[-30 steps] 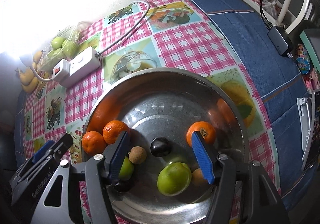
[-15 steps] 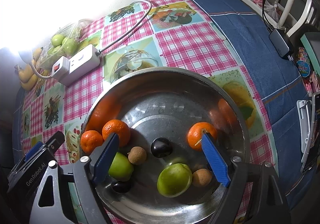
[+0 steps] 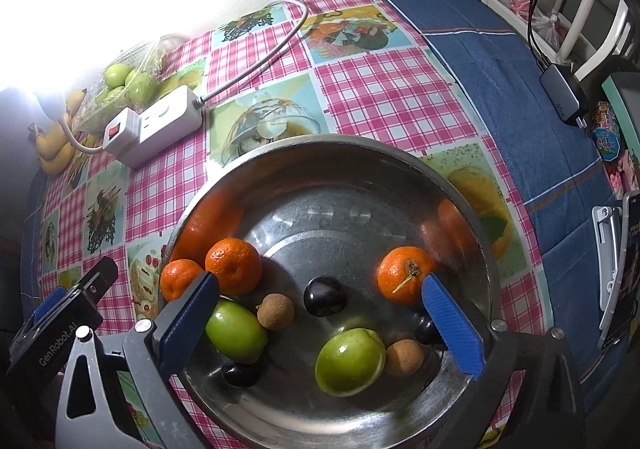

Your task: Organize fruits

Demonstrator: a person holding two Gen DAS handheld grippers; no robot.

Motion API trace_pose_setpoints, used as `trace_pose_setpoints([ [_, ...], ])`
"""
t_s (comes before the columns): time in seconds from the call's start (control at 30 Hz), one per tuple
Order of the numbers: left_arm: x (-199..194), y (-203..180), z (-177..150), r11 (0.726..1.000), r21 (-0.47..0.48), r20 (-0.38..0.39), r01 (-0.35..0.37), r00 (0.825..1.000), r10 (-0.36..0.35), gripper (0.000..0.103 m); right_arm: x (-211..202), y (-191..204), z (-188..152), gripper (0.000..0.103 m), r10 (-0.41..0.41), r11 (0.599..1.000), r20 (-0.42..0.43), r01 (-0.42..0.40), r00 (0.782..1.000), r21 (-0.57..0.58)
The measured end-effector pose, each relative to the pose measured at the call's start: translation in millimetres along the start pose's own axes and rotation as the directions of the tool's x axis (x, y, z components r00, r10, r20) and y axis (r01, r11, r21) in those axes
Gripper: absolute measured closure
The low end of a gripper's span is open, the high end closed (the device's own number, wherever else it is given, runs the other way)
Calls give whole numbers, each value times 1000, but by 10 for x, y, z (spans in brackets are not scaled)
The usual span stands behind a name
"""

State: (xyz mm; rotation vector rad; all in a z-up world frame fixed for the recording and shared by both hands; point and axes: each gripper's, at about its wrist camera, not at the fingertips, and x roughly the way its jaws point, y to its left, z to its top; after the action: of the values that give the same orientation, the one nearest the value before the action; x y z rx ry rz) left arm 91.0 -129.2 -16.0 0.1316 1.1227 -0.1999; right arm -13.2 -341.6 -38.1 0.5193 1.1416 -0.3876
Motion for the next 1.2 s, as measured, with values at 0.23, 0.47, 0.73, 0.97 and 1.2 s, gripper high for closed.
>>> trace_pose_setpoints([
  [0.23,-7,-1,3,1000,9,10,-6,1000,6,0,2,19,4,2,-9,1000,2,9,1000,-6],
  [0.47,-36,-21,-7,1000,22,19,2,1000,-2,0,-8,33,-9,2,-15,1000,4,15,1000,-7],
  [0.73,-89,-7,-50,999,48,31,12,999,-14,0,-26,43,-80,1,-7,1000,7,7,1000,0],
  [0.97,-156,17,-182,995,99,36,-24,999,20,0,-83,118,-193,1,4,1000,17,-3,1000,-26],
  [1.2,-242,131,-338,994,92,34,-59,998,56,0,-136,172,-347,1,0,999,15,1,1000,-44],
])
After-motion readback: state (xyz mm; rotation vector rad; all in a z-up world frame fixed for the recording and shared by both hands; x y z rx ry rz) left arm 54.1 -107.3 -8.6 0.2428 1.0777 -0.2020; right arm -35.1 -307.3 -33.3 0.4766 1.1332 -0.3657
